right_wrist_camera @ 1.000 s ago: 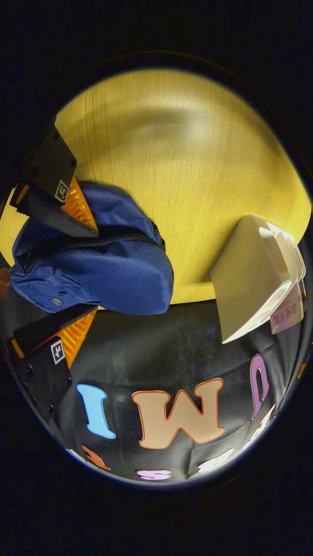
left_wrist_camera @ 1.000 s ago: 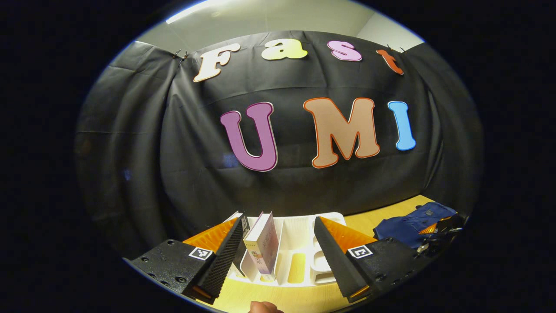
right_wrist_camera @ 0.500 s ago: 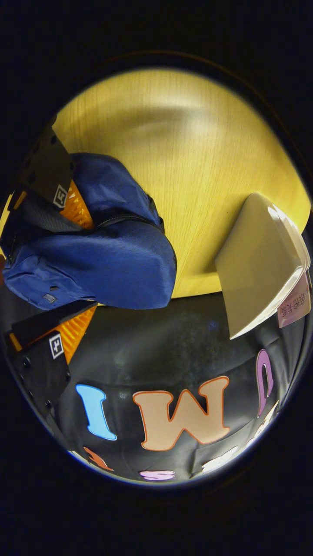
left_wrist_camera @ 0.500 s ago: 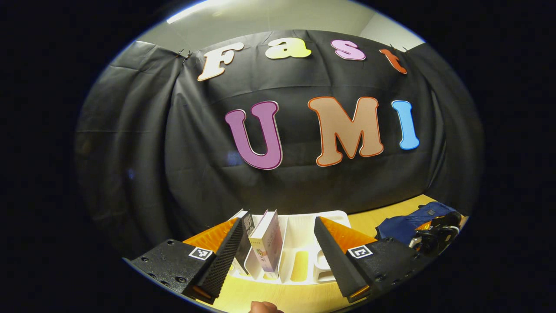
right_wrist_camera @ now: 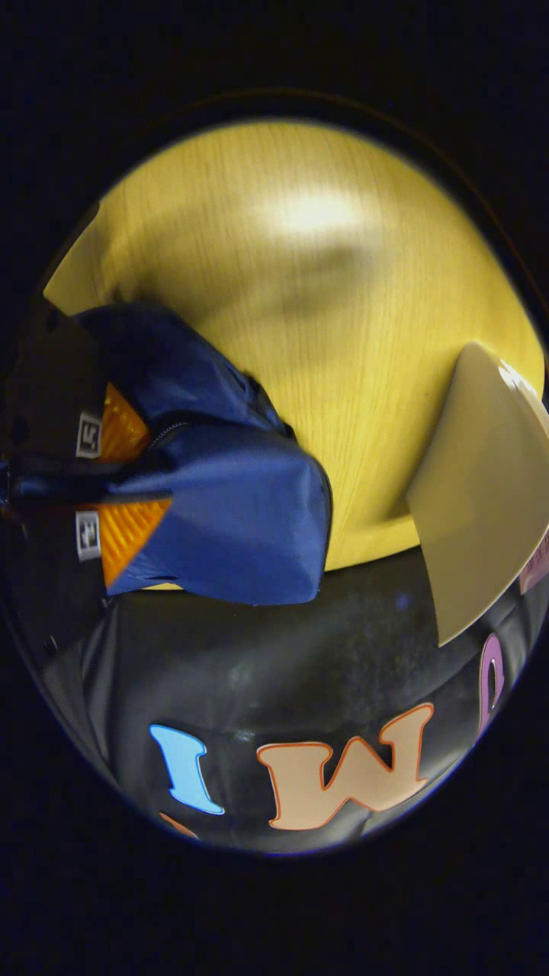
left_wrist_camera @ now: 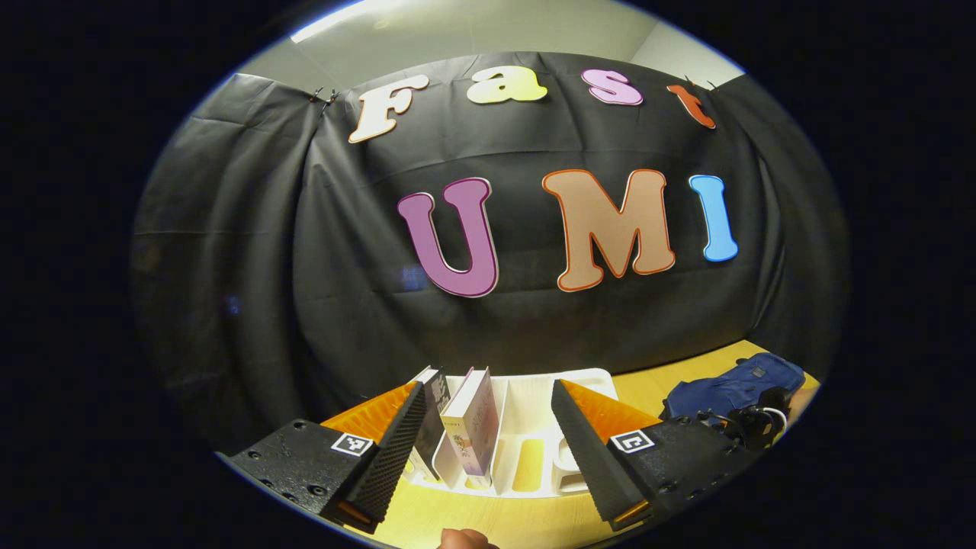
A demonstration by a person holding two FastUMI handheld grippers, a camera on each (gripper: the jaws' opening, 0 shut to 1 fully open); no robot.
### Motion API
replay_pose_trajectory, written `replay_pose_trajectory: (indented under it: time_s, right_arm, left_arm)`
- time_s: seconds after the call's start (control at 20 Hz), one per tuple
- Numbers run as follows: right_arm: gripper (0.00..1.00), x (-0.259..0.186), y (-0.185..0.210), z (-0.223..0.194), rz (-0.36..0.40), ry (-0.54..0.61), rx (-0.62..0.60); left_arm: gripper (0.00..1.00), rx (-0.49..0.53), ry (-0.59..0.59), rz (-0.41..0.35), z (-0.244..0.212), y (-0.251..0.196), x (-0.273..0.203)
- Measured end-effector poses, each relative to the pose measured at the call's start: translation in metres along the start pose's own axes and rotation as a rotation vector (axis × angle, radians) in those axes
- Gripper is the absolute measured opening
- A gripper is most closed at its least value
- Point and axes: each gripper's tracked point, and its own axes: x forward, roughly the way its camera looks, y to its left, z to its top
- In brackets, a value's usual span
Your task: Open the schoolbag, grab two books from the bookshelf and put them into the schoolbag.
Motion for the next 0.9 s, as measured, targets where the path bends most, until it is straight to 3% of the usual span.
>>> replay_pose_trajectory:
  time_s: [0.1,0.2,0.35,0.55,0.6,0.65,0.75,0.9]
  right_arm:
    - [0.11,0.005,0.001,-0.001,0.002,0.015,0.057]
    - [0.14,0.005,0.001,-0.005,0.003,0.037,0.047]
    - [0.05,0.004,0.002,-0.003,0.039,0.044,0.09]
    - [0.02,0.005,0.003,-0.004,0.1,0.055,0.247]
    - [0.04,0.004,0.001,-0.004,0.107,0.053,0.284]
    - [0.05,0.001,-0.002,-0.002,0.107,0.044,0.319]
    - [0.07,-0.005,-0.011,0.001,0.103,0.024,0.386]
    - [0.04,-0.014,-0.033,0.003,0.091,-0.01,0.522]
  left_arm:
    - [1.0,0.001,0.005,0.01,-0.001,0.003,0.0]
    - [0.96,-0.006,0.01,0.018,-0.003,0.006,0.0]
    - [0.96,-0.007,0.015,0.024,-0.004,0.008,0.002]
    - [1.0,-0.013,0.034,0.02,-0.011,0.009,0.006]
    - [0.96,-0.025,0.047,0.014,-0.013,0.009,0.008]
    - [1.0,-0.034,0.053,0.018,-0.014,0.012,0.008]
    - [0.96,-0.042,0.059,0.028,-0.017,0.015,0.01]
    - [1.0,-0.035,0.053,0.036,-0.018,0.018,0.012]
